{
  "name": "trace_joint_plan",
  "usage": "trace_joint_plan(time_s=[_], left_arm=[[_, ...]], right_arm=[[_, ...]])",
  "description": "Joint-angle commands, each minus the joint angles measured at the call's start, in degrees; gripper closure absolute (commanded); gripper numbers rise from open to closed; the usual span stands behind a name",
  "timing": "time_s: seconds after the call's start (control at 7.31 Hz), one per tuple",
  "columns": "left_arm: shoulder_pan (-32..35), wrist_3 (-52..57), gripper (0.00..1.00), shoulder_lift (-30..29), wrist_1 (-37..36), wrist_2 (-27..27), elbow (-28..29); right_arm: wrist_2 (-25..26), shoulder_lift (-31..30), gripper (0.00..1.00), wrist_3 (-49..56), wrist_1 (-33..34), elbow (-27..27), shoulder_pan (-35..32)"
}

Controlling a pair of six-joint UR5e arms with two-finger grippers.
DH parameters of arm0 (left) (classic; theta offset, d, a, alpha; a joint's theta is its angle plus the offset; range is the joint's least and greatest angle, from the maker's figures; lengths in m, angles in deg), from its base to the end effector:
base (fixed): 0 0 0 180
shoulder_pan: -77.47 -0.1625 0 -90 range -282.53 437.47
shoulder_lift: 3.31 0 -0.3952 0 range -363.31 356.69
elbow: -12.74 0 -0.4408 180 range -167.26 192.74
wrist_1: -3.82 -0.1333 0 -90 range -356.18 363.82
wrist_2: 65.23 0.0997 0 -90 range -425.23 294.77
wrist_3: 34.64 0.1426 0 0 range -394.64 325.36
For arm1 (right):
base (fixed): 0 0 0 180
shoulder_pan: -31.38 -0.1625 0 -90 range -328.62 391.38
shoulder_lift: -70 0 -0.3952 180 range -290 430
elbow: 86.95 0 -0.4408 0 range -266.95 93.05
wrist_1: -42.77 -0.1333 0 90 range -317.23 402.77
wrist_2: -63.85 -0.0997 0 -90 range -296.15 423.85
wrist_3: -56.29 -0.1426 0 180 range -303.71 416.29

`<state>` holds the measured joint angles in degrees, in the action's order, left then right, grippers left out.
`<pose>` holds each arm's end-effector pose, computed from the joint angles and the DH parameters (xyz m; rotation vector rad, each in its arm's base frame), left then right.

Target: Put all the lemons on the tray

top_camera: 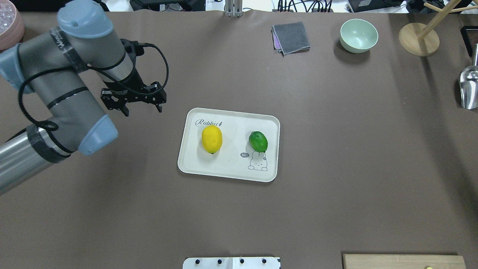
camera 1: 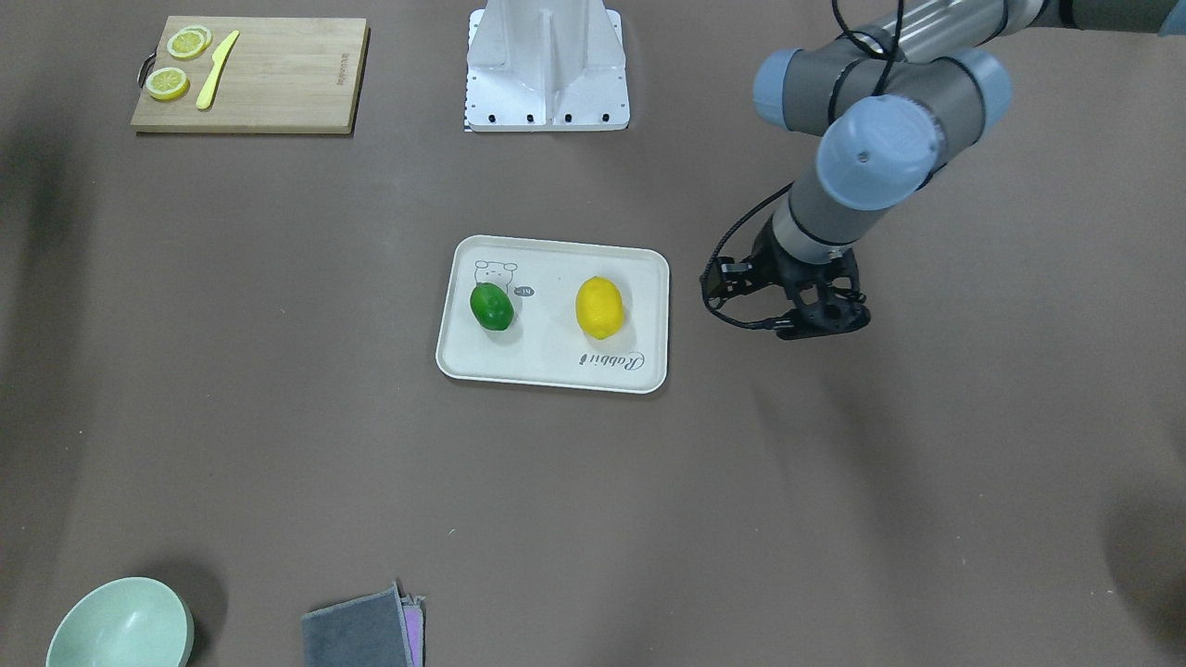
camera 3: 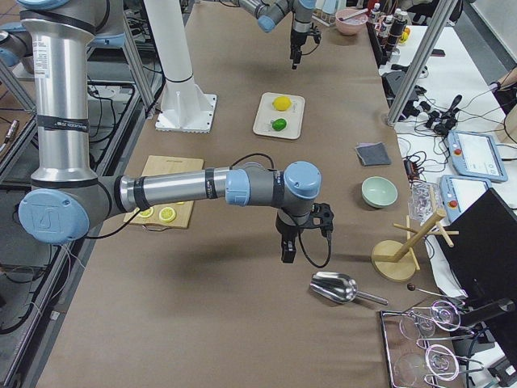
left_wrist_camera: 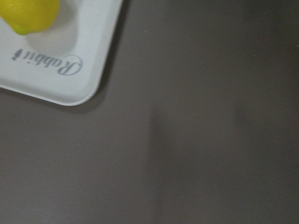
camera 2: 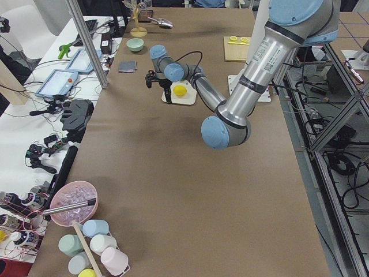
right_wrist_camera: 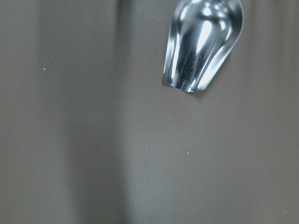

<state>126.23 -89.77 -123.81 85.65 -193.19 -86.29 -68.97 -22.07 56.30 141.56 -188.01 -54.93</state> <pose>0.4168 -0.5445 0.2666 -0.1297 0.8221 -0.0470 0.0028 -0.5224 0.5928 -0.0207 -0.7472 -0.0628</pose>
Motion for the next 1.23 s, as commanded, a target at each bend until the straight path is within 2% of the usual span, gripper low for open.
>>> trace_joint_plan(time_s=[0.0,0.27,0.68,0.82,1.09], left_arm=[[5.9,14.7,0.02,10.5,-3.7,-0.5,-6.2],[11.9,27.8,0.02,20.4,-3.1,-0.5,-8.1],[19.8,41.2,0.02,31.2,1.5,-0.6,-7.4],[22.6,44.2,0.02,33.1,1.4,-0.7,-7.2],[29.5,53.8,0.02,35.9,1.4,-5.1,-3.5]], right_arm=[[-0.1,-0.2,0.00,0.0,0.0,-0.3,-0.3],[0.1,-0.2,0.00,0.0,-0.1,-0.3,-0.3],[0.4,0.0,0.00,-0.1,-0.1,0.2,-0.3],[0.3,0.0,0.00,-0.1,-0.1,0.8,-0.3],[0.1,0.0,0.00,0.0,-0.2,2.3,-0.3]])
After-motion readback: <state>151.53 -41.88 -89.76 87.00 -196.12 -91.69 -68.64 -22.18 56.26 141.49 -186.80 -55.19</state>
